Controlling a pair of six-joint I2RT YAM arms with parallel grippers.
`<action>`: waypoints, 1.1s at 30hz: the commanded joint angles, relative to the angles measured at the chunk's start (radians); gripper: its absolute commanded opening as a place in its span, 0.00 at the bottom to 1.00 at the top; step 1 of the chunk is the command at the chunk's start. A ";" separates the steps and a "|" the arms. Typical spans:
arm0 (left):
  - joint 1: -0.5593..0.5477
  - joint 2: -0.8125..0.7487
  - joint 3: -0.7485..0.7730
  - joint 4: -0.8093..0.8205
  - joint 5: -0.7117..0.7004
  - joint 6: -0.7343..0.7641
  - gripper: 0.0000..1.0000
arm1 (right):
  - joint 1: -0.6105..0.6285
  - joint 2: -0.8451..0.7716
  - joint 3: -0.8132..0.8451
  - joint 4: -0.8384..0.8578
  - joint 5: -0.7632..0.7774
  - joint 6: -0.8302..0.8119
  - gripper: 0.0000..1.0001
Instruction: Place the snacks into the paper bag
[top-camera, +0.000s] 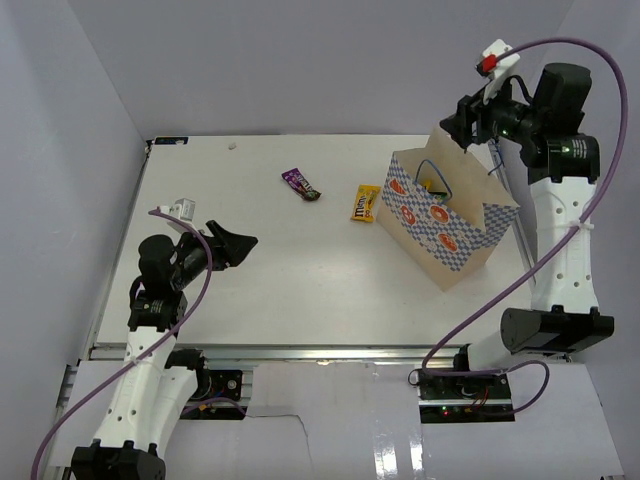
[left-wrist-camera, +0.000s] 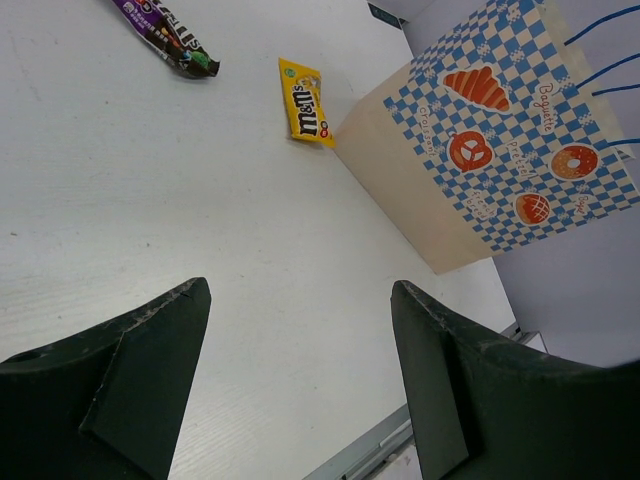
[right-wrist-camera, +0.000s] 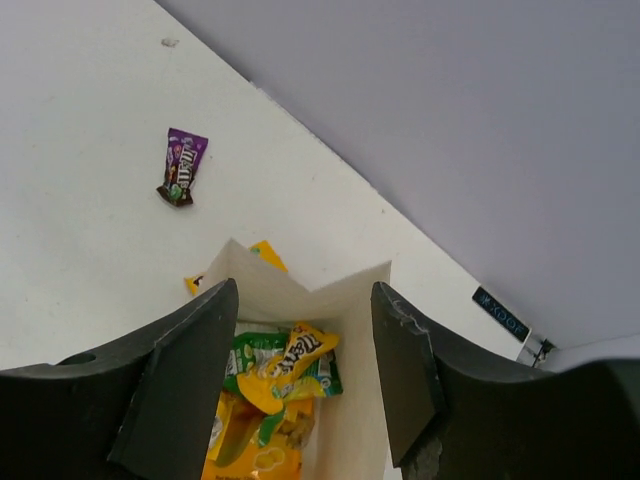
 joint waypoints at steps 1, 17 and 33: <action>0.002 0.002 0.010 -0.001 -0.003 0.008 0.84 | 0.116 0.081 0.186 -0.092 0.022 -0.021 0.62; 0.002 -0.116 0.007 -0.149 -0.094 0.008 0.84 | 0.696 0.519 0.123 -0.028 0.613 0.098 0.72; 0.002 -0.182 -0.023 -0.205 -0.098 -0.033 0.85 | 0.680 0.799 0.065 0.100 1.040 0.394 0.90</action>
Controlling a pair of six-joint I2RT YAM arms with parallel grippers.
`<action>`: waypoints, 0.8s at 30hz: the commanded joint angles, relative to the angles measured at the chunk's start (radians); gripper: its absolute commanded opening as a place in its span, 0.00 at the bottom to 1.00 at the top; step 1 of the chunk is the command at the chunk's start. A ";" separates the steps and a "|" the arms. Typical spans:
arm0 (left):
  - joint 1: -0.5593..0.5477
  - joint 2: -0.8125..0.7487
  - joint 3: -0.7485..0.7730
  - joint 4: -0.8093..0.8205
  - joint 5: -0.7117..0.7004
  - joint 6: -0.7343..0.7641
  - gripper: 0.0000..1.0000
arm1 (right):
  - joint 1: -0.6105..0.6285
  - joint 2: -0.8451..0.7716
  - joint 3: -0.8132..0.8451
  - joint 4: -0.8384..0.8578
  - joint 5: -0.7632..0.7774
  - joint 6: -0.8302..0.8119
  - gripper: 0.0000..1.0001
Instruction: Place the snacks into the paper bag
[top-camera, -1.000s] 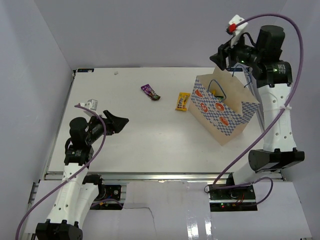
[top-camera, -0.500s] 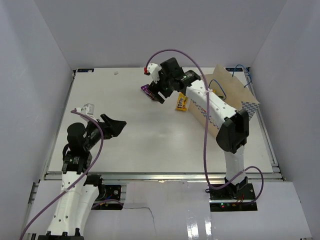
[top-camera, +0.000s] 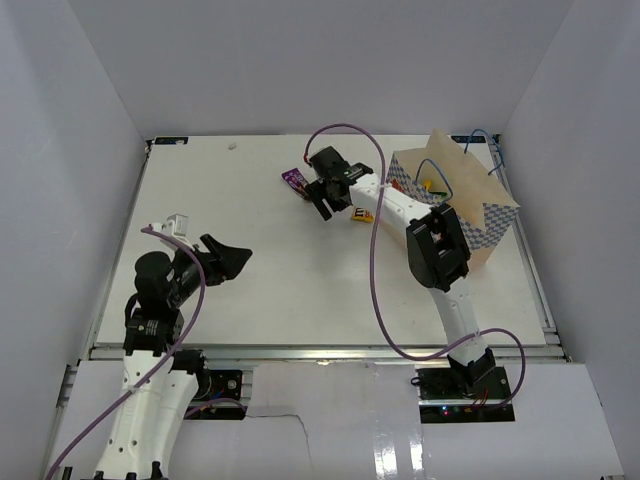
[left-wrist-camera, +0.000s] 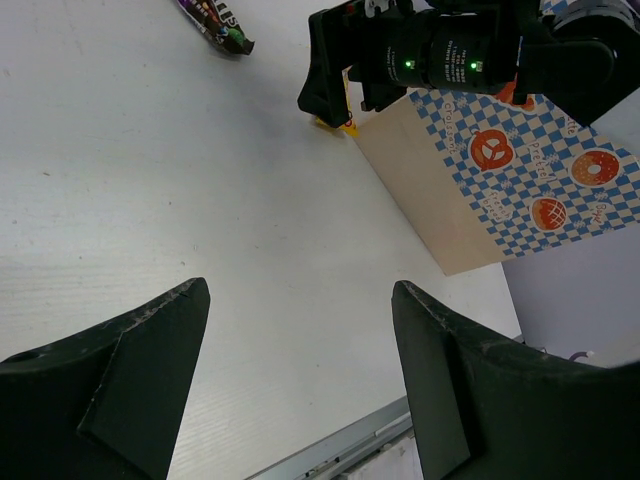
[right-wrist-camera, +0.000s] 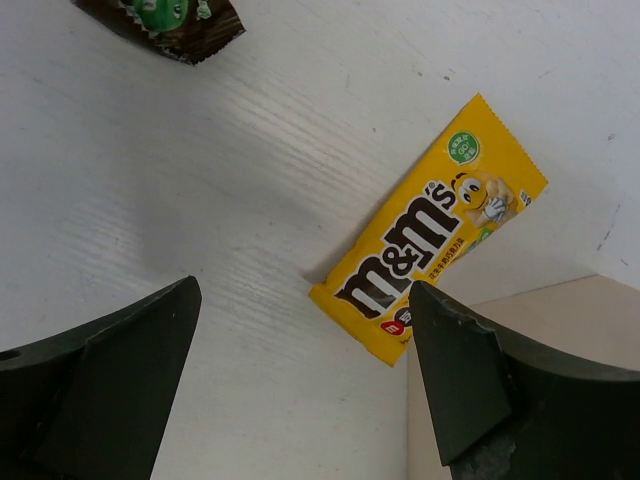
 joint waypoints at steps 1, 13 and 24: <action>0.002 -0.019 -0.003 -0.026 -0.012 -0.005 0.85 | -0.022 0.040 0.034 0.046 0.065 0.057 0.90; 0.003 -0.030 -0.020 -0.049 -0.025 -0.018 0.85 | -0.102 0.060 0.039 0.050 0.056 0.078 0.94; 0.002 -0.026 -0.025 -0.040 -0.025 -0.025 0.85 | -0.113 0.037 -0.041 0.061 0.074 0.124 0.96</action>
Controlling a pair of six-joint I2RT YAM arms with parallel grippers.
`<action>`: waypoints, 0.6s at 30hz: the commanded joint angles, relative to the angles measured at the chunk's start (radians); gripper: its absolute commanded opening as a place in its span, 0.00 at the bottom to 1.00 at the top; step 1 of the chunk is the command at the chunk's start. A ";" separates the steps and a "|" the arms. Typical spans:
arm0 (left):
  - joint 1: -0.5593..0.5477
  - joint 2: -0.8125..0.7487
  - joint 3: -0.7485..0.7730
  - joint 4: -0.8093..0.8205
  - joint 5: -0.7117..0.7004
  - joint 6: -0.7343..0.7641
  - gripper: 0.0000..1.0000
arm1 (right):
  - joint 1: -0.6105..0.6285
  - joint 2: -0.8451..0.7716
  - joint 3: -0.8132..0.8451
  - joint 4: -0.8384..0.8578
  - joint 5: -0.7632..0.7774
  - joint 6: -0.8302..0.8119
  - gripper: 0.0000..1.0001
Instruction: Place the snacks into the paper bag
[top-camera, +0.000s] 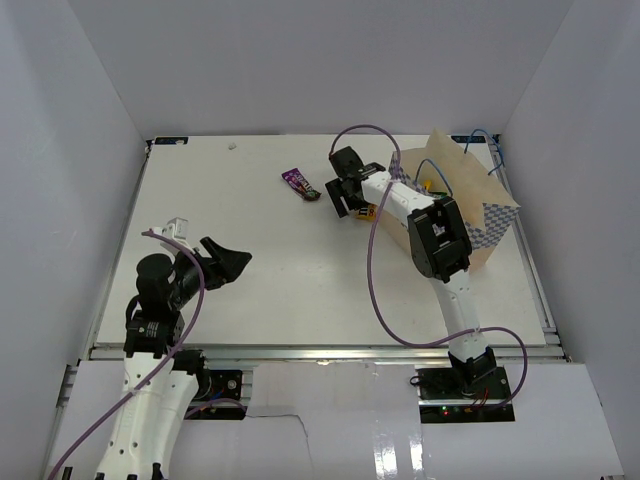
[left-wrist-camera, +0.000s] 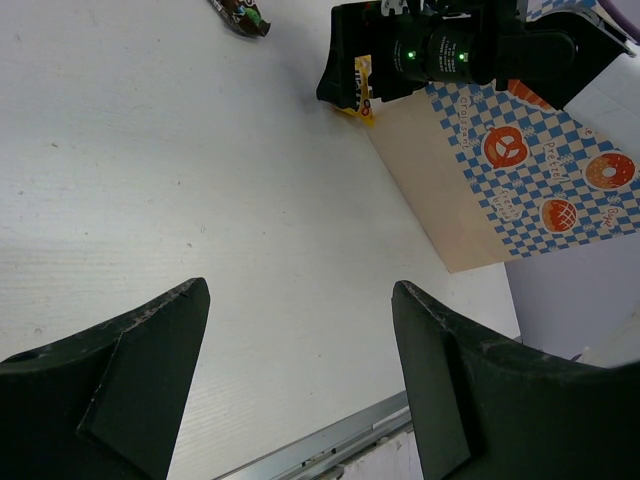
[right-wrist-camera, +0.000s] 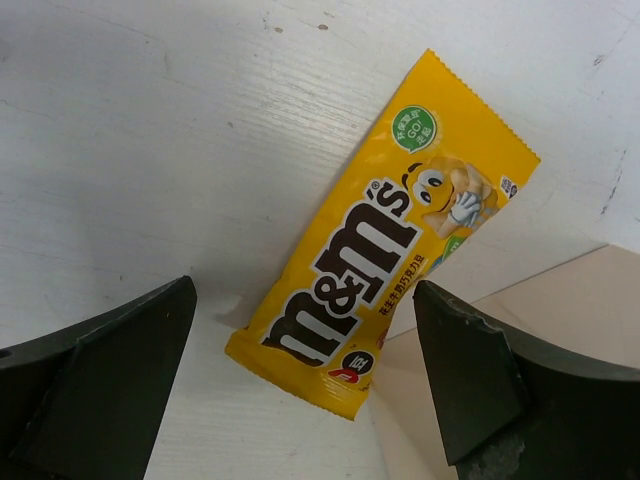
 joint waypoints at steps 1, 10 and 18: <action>0.002 -0.013 -0.012 0.005 -0.006 -0.007 0.85 | 0.000 -0.052 -0.023 0.020 0.033 0.036 0.96; 0.003 0.005 0.001 0.016 0.004 -0.004 0.85 | -0.017 -0.081 -0.101 0.019 -0.151 0.115 1.00; 0.002 -0.013 -0.010 0.013 0.001 -0.029 0.85 | -0.020 -0.073 -0.100 0.020 -0.303 0.085 0.75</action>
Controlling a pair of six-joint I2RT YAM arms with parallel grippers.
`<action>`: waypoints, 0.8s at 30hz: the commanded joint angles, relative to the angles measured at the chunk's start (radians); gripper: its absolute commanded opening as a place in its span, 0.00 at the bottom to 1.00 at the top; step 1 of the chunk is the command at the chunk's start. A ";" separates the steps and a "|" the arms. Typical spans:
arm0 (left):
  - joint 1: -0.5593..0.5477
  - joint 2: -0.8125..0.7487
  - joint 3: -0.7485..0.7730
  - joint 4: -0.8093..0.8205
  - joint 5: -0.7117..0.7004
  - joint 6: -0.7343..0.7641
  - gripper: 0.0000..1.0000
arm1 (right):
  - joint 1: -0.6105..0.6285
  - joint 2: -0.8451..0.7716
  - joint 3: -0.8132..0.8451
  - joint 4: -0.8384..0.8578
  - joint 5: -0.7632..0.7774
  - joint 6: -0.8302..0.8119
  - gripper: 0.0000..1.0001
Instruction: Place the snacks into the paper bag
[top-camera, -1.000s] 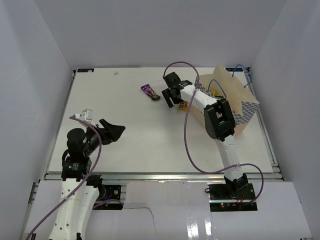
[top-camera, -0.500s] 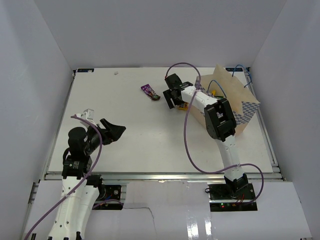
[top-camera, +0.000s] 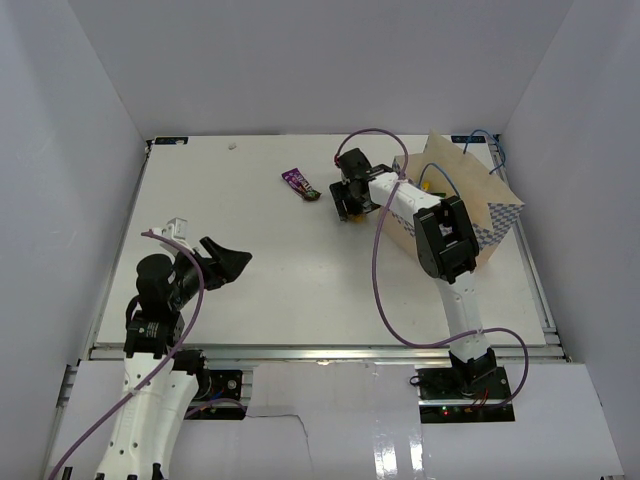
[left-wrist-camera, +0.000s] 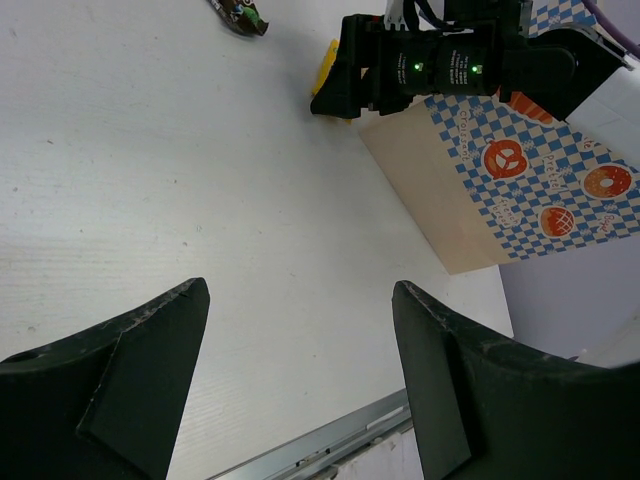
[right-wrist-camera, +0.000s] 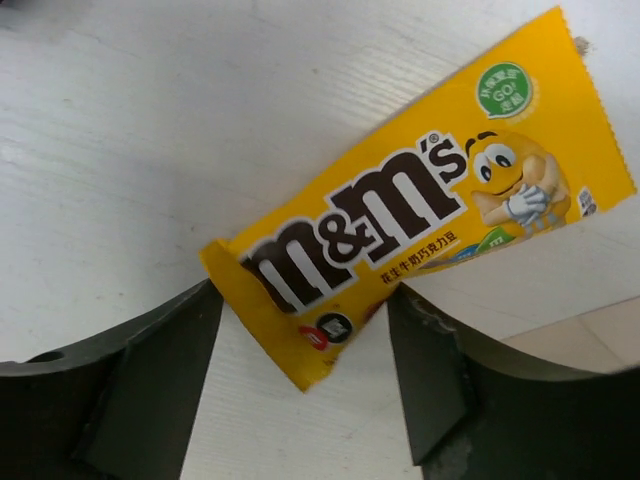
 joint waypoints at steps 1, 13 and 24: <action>0.002 -0.008 -0.005 0.012 0.001 -0.013 0.85 | 0.003 -0.026 -0.011 -0.002 -0.096 -0.006 0.71; 0.002 0.008 -0.005 0.020 0.006 -0.009 0.85 | 0.003 -0.056 -0.077 0.047 -0.125 -0.072 0.32; 0.002 0.002 -0.014 0.027 0.009 -0.010 0.86 | 0.001 -0.092 -0.097 0.050 -0.149 -0.074 0.19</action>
